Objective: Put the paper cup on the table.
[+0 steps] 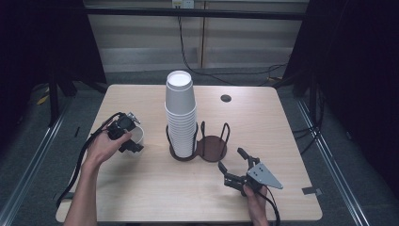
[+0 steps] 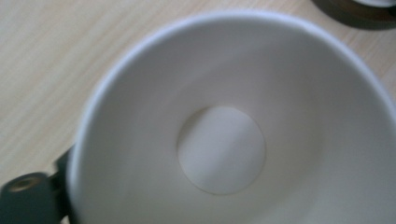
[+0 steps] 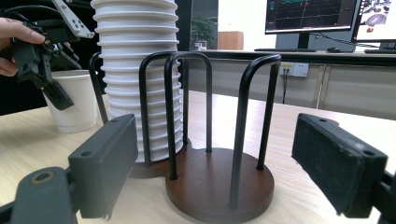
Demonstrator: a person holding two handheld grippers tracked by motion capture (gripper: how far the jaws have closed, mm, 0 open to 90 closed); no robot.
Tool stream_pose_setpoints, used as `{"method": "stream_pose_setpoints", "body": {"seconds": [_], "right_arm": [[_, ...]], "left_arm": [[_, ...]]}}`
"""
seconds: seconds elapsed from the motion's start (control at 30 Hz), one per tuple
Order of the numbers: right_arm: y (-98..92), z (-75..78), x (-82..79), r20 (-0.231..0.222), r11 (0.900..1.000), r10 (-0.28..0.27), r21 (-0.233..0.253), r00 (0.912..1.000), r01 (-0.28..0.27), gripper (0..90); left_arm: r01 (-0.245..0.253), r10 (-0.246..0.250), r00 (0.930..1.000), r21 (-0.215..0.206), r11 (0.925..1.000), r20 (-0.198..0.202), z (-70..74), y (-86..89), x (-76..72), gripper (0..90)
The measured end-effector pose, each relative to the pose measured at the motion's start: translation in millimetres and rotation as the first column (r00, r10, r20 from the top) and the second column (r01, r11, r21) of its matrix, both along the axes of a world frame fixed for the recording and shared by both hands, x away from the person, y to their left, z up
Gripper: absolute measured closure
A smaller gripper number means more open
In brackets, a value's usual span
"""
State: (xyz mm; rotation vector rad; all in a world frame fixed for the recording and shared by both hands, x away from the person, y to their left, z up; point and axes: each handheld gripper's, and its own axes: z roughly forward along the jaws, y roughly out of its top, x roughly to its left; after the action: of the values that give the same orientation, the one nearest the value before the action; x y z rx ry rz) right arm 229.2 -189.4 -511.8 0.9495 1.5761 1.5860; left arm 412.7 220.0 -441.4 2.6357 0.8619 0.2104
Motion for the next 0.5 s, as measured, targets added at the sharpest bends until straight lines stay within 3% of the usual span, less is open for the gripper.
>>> {"method": "stream_pose_setpoints", "body": {"seconds": [0.37, 0.4, 0.5], "right_arm": [[0.1, 0.0, -0.1, -0.001, 1.0, 0.002, 0.001, 1.0, -0.002, 13.7], [0.0, 0.0, -0.1, 0.0, 1.0, 0.008, 0.0, 1.0, -0.008, 13.6], [-0.1, 0.0, -0.3, -0.002, 1.0, 0.009, 0.0, 1.0, -0.009, 13.6]], "left_arm": [[-0.006, 0.007, 0.9998, -0.05, 0.9987, 0.019, -1.0, 9.8, -6.9, 11.3], [-0.011, 0.013, 0.9993, -0.052, 0.9986, 0.034, -1.1, 11.1, -7.1, 11.5], [-0.005, 0.006, 0.9998, -0.071, 0.9975, 0.021, -2.1, 13.4, -9.3, 11.5]]}}
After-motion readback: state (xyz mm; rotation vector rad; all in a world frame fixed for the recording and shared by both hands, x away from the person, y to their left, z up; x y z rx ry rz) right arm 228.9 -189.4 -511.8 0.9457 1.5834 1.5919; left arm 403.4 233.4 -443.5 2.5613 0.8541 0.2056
